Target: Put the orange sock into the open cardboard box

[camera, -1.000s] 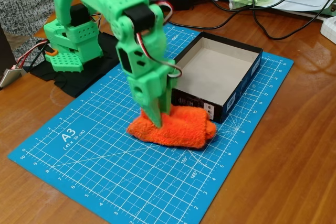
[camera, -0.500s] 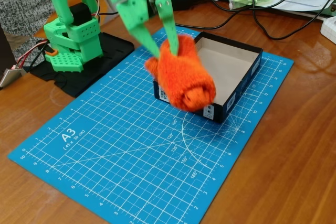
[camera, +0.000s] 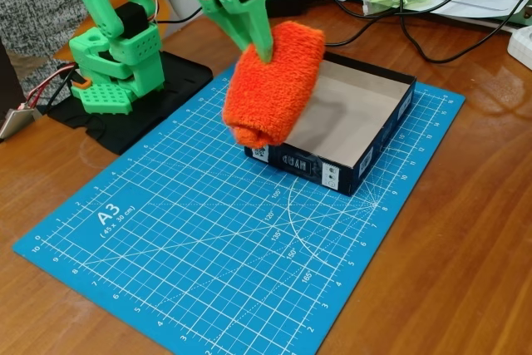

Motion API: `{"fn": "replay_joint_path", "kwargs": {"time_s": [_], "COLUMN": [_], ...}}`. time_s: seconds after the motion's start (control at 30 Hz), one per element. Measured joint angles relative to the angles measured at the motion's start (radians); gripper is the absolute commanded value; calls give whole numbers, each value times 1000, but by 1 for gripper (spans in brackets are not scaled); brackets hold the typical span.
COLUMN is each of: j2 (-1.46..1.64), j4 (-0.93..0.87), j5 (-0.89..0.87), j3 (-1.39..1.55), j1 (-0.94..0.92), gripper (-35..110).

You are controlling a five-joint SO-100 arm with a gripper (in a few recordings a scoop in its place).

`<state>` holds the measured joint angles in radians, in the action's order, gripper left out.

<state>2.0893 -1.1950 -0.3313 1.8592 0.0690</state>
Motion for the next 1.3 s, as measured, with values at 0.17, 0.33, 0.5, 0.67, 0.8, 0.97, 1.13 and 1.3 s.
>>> {"fn": "replay_joint_path", "kwargs": {"time_s": [0.17, 0.33, 0.5, 0.67, 0.8, 0.97, 1.13, 1.3], "j2": [5, 25, 37, 43, 54, 77, 92, 204], "j4": [28, 43, 126, 169, 198, 224, 218, 218], "j5": [-84, -84, -51, -61, -55, -81, 11, 61], "j3": [-40, -46, 38, 61, 92, 144, 152, 236], "j1": [78, 161, 175, 183, 195, 190, 189, 164], "gripper": [0, 0, 2, 12, 20, 22, 12, 8]}}
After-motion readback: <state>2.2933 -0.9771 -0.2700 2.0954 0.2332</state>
